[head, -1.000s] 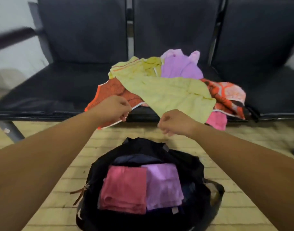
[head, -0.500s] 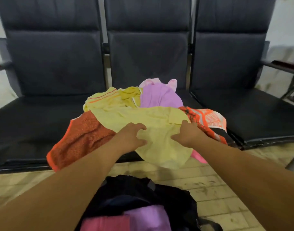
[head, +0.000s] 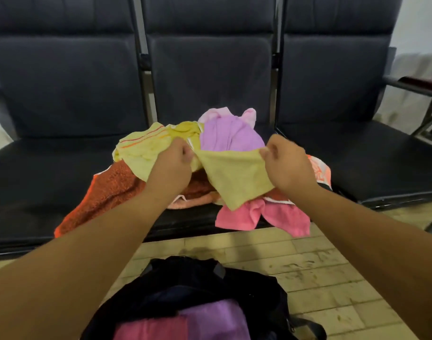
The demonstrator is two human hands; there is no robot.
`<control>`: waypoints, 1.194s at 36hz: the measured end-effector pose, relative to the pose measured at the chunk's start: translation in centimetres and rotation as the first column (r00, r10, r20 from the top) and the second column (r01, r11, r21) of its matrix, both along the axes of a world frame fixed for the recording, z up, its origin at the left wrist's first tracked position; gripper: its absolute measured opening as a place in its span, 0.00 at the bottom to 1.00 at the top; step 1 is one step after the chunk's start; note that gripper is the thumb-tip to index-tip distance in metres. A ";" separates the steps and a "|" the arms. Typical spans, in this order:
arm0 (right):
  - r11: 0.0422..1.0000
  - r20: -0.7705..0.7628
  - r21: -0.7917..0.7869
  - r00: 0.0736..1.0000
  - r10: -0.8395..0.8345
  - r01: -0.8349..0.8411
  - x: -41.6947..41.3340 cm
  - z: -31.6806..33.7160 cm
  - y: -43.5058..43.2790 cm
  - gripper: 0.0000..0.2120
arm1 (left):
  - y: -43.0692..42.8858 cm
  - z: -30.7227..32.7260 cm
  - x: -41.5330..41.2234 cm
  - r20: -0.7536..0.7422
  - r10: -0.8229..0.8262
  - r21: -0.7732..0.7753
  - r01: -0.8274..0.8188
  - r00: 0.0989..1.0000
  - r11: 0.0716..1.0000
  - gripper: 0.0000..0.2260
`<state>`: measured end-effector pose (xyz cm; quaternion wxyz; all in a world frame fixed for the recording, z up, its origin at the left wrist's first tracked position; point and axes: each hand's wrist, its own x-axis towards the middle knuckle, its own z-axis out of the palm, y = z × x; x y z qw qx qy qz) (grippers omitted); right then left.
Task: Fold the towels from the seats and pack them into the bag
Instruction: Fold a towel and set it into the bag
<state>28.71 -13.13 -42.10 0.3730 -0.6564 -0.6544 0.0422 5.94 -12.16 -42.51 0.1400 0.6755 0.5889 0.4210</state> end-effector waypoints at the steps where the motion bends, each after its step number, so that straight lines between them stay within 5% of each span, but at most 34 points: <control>1: 0.998 -0.078 0.048 0.996 0.034 -0.031 -0.3 1.3 -0.2 0.10 | -0.2 1.4 -0.1 0.039 0.020 0.018 -0.021 0.999 1.000 0.05; 4: 0.990 -0.391 0.106 0.912 0.125 -0.090 -1.4 5.4 -0.9 0.13 | -1.1 5.1 -0.9 0.147 0.089 0.046 -0.097 0.985 0.994 0.04; 8: 0.959 -0.731 0.142 0.627 0.268 -0.244 -3.1 11.6 -3.0 0.11 | -3.2 10.6 -2.1 0.234 0.078 0.127 -0.110 0.969 0.986 0.06; 14: 0.911 -0.898 0.217 0.295 0.327 -0.350 -5.6 19.5 -7.4 0.09 | -8.4 18.9 -2.9 0.207 -0.019 0.170 -0.017 0.978 0.985 0.07; 17: 0.955 -0.813 0.055 0.543 0.213 -0.293 -6.3 22.5 -10.4 0.14 | -11.2 21.3 -3.7 0.158 -0.108 0.110 0.092 0.982 0.990 0.08; 19: 0.984 -0.575 0.011 0.805 0.151 -0.176 -7.4 23.6 -12.7 0.15 | -13.0 22.3 -4.3 0.132 -0.155 0.077 0.145 0.979 0.986 0.08; 21: 0.944 -0.755 0.029 0.612 0.236 -0.328 -7.7 25.0 -14.3 0.07 | -15.0 23.0 -4.8 0.074 -0.201 0.060 0.196 0.977 0.979 0.10; 24: 0.869 -0.975 0.122 0.104 0.194 -0.480 -8.4 25.7 -15.9 0.07 | -17.6 23.8 -5.0 -0.104 -0.314 0.001 0.316 0.944 0.949 0.15; 25: 0.874 -0.984 0.113 0.069 0.164 -0.473 -8.7 26.0 -16.3 0.06 | -18.5 24.1 -4.9 -0.153 -0.361 -0.022 0.362 0.920 0.932 0.19; 31: 0.851 -0.955 0.196 0.101 0.278 -0.487 -10.0 27.8 -19.3 0.08 | -22.6 24.7 -3.1 -0.184 -0.395 0.052 0.410 0.900 0.911 0.46; 34: 0.825 -0.936 0.219 0.127 0.328 -0.522 -10.6 28.9 -20.3 0.08 | -23.2 25.0 -2.9 -0.209 -0.283 0.272 0.334 0.936 0.903 0.27; 37: 0.814 -0.900 0.233 0.198 0.388 -0.532 -11.0 29.9 -21.5 0.10 | -24.0 26.3 -3.3 -0.072 -0.238 0.305 0.248 0.969 0.920 0.10; 41: 0.726 -0.744 0.192 0.384 0.547 -0.660 -11.1 29.6 -22.4 0.16 | -24.1 27.6 -3.7 0.074 -0.150 0.264 0.126 0.986 0.956 0.06; 43: 0.762 -0.615 0.139 0.548 0.567 -0.632 -11.5 29.3 -22.9 0.27 | -24.1 28.4 -4.1 0.089 -0.091 0.242 0.067 0.992 0.968 0.04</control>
